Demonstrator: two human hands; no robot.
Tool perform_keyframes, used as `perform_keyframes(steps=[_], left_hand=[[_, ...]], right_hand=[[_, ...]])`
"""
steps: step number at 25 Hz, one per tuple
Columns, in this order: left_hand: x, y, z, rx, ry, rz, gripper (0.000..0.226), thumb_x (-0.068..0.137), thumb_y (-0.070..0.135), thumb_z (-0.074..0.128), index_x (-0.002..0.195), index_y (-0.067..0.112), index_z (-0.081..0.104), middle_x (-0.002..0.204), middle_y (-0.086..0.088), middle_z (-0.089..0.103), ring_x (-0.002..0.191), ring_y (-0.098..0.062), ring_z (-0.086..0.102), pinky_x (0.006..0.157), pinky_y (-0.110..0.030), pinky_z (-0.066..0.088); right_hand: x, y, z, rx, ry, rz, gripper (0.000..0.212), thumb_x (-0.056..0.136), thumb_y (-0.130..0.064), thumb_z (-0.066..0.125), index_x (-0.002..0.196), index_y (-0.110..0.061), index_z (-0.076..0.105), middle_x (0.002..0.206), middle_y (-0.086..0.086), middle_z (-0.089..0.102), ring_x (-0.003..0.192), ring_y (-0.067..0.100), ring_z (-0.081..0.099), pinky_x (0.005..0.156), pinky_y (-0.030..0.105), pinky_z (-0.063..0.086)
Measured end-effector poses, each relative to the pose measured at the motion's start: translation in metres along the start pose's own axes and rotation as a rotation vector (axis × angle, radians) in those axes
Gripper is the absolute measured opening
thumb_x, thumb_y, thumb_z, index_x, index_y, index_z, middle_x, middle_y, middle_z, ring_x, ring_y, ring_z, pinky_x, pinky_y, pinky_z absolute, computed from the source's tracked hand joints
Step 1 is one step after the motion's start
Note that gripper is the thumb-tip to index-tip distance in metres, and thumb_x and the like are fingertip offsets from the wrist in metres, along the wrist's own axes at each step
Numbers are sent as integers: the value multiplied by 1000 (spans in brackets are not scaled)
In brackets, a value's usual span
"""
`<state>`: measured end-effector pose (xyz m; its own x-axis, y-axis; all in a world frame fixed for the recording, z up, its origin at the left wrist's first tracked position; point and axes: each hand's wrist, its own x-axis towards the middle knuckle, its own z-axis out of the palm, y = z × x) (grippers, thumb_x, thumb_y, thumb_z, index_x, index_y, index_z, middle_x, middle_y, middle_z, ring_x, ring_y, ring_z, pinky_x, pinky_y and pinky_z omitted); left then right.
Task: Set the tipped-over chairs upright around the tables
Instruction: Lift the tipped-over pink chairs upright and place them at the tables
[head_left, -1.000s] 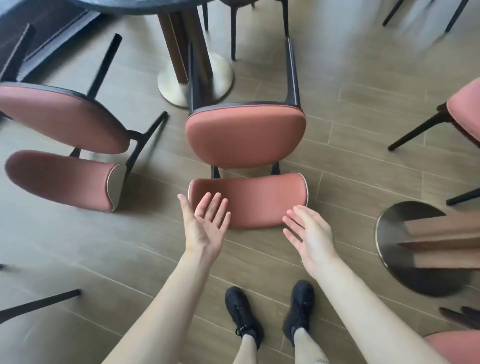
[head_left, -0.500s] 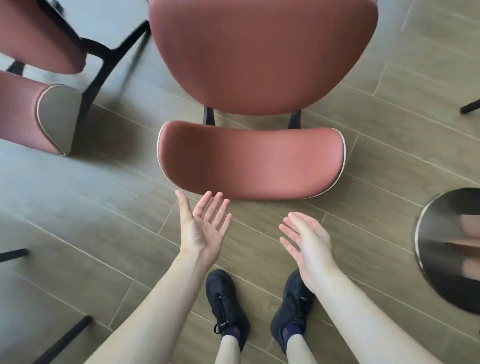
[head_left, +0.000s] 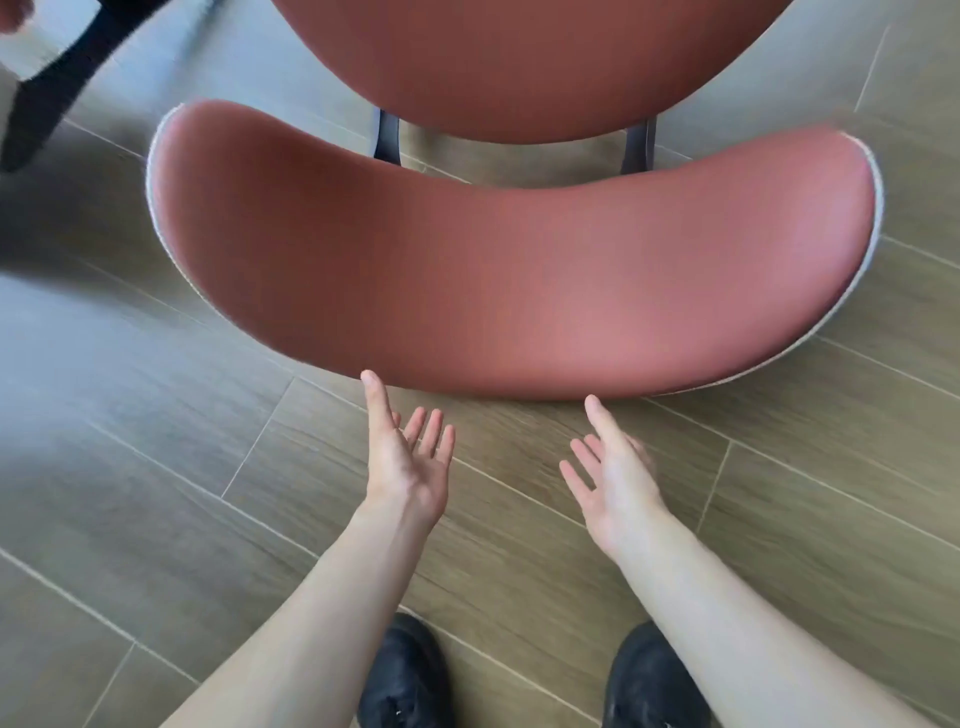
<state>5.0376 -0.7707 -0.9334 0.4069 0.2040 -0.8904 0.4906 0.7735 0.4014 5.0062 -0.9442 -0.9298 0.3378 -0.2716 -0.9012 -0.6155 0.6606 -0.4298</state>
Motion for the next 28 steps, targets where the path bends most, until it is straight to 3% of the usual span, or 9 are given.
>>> perform_keyframes(steps=[2, 4, 6, 9, 14, 21, 25, 28], left_hand=[[44, -9, 1, 7, 41, 49, 103, 78, 65, 70, 156, 18, 22, 154, -11, 38, 140, -24, 45, 116, -40, 37], [87, -9, 2, 25, 37, 122, 103, 76, 63, 73, 156, 21, 24, 154, -3, 39, 140, -16, 43, 117, -34, 34], [120, -5, 7, 35, -3, 176, 101, 73, 60, 78, 155, 22, 31, 148, 7, 48, 132, -9, 51, 113, -29, 37], [148, -1, 14, -9, 2, 235, 101, 69, 55, 84, 152, 22, 37, 146, 6, 53, 127, -12, 57, 113, -37, 41], [148, 2, 8, 68, 34, 330, 80, 72, 52, 83, 137, 19, 49, 133, 4, 63, 116, -17, 63, 104, -42, 51], [151, 1, 1, 138, 24, 304, 81, 71, 55, 82, 136, 17, 51, 131, 4, 63, 113, -16, 64, 85, -35, 56], [139, 6, 2, 133, 61, 304, 80, 70, 50, 85, 133, 14, 52, 129, 0, 64, 109, -18, 65, 93, -43, 57], [107, 12, 8, 159, 69, 302, 75, 70, 50, 85, 127, 12, 53, 123, -2, 66, 102, -17, 68, 91, -42, 59]], right_hand=[[41, 7, 2, 41, 43, -32, 88, 71, -41, 85, 142, -20, 38, 131, 2, 50, 123, 15, 54, 103, 38, 48], [80, 9, 9, 27, 61, -79, 97, 66, -47, 87, 145, -22, 36, 133, -2, 49, 127, 13, 50, 108, 40, 43], [112, 7, 16, 79, 43, -115, 87, 64, -48, 88, 134, -23, 43, 137, -6, 50, 131, 14, 47, 111, 40, 39], [139, 4, 29, 271, 12, -148, 71, 61, -45, 90, 116, -28, 48, 137, -5, 54, 128, 16, 49, 110, 41, 40], [143, 6, 29, 299, -41, -136, 96, 61, -44, 90, 141, -20, 44, 143, -1, 51, 131, 20, 48, 108, 41, 41], [152, 3, 19, 240, -45, -130, 93, 58, -46, 92, 136, -21, 48, 133, -1, 58, 122, 19, 56, 102, 39, 48], [143, -6, 16, 235, -49, -137, 90, 60, -40, 92, 135, -21, 46, 133, 3, 59, 123, 23, 55, 104, 44, 47], [115, -24, 7, 196, -23, -131, 84, 60, -43, 92, 128, -23, 47, 120, 1, 64, 113, 23, 61, 100, 43, 50]])
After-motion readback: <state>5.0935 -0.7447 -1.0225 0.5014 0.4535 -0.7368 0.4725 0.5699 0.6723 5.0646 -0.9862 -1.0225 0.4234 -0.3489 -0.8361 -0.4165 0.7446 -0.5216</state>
